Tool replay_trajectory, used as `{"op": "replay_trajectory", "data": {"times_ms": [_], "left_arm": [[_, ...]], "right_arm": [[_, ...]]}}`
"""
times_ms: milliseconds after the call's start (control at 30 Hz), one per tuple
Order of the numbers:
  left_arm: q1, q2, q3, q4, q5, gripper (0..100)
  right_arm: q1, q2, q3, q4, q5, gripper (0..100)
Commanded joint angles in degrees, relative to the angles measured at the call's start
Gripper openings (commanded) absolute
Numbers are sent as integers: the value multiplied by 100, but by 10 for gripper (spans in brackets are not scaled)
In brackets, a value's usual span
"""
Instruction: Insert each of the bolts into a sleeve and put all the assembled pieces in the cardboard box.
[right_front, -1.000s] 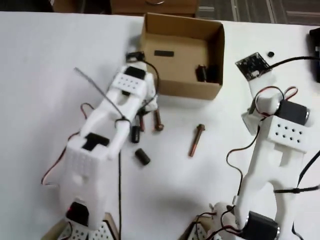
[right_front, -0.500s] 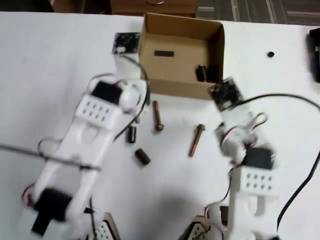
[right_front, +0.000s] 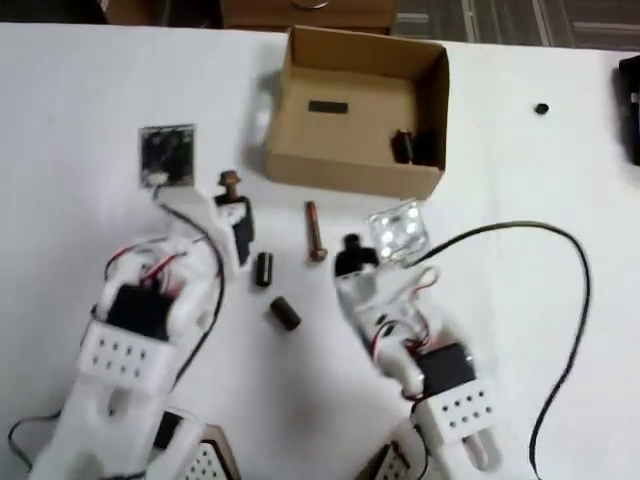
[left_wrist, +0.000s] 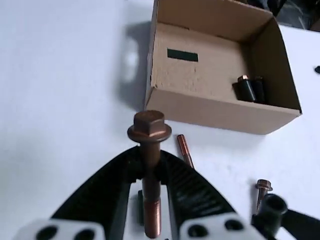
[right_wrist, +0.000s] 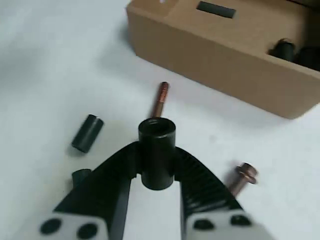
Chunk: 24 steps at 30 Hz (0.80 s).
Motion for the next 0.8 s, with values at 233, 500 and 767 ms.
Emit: {"op": "replay_trajectory", "data": {"times_ms": [233,500,767], "left_arm": [[-369,-1389,725,-527,1143,23],[-325,-1459,866,-703,1407,24],[132,-1486,857,-492,1503,24]], "right_arm": [[-1235,-145,545,-620,-167,20],[-1930,-180,721,-620,-158,20],[-2053,-180,730,-1007,-123,20]]}}
